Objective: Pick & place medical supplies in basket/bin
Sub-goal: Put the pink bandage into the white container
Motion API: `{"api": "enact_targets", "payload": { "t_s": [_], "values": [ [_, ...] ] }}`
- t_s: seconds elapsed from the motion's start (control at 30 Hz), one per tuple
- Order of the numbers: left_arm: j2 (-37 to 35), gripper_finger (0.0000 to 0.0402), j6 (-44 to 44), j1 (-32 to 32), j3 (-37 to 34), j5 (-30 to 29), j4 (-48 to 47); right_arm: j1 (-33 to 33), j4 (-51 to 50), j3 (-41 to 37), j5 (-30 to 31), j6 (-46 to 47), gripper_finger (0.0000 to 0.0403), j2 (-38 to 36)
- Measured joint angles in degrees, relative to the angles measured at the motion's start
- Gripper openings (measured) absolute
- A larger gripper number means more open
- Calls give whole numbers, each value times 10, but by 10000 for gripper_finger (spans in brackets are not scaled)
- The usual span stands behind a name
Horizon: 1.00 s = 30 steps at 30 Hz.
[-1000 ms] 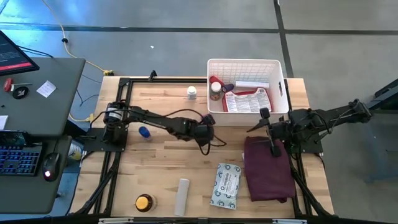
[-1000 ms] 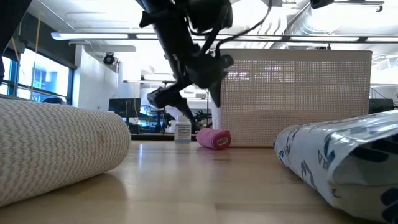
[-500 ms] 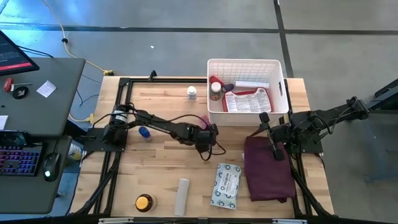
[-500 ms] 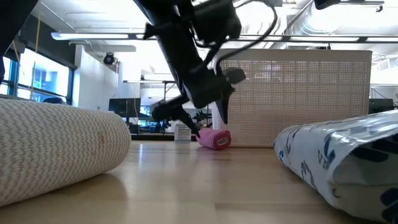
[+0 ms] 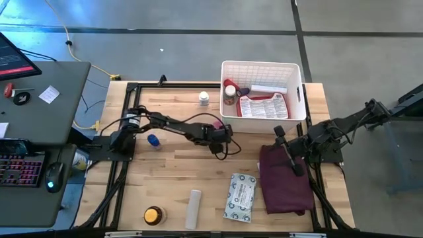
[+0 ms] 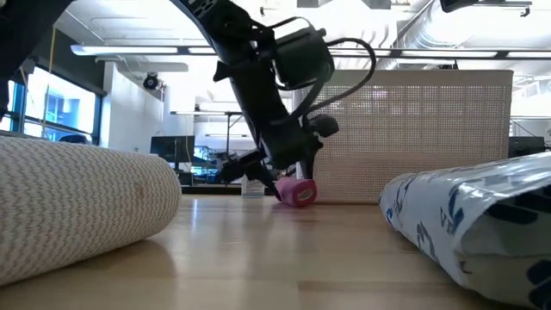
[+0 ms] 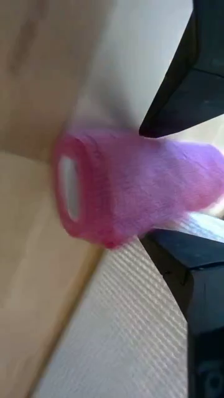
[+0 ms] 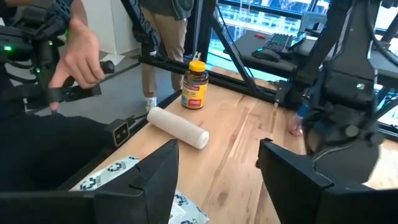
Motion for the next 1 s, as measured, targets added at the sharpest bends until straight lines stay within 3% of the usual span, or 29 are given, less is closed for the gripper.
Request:
{"api": "enact_targets", "payload": {
  "t_s": [0.17,0.37,0.53,0.7,0.83,1.0],
  "values": [
    [16,280,-21,-2,2,-10,-2,0,0,0,19,-8,211,3],
    [24,230,-27,-18,1,-47,10,0,0,0,18,-9,211,3],
    [23,189,-46,-38,-1,-111,3,0,0,0,17,-8,211,3],
    [23,178,-66,-78,-1,-226,-6,0,0,0,17,4,211,3],
    [18,184,-131,-112,8,-282,-27,0,1,0,25,5,211,3],
    [-1,187,-246,-156,56,-288,-109,0,3,0,45,9,211,3]
  ]
}}
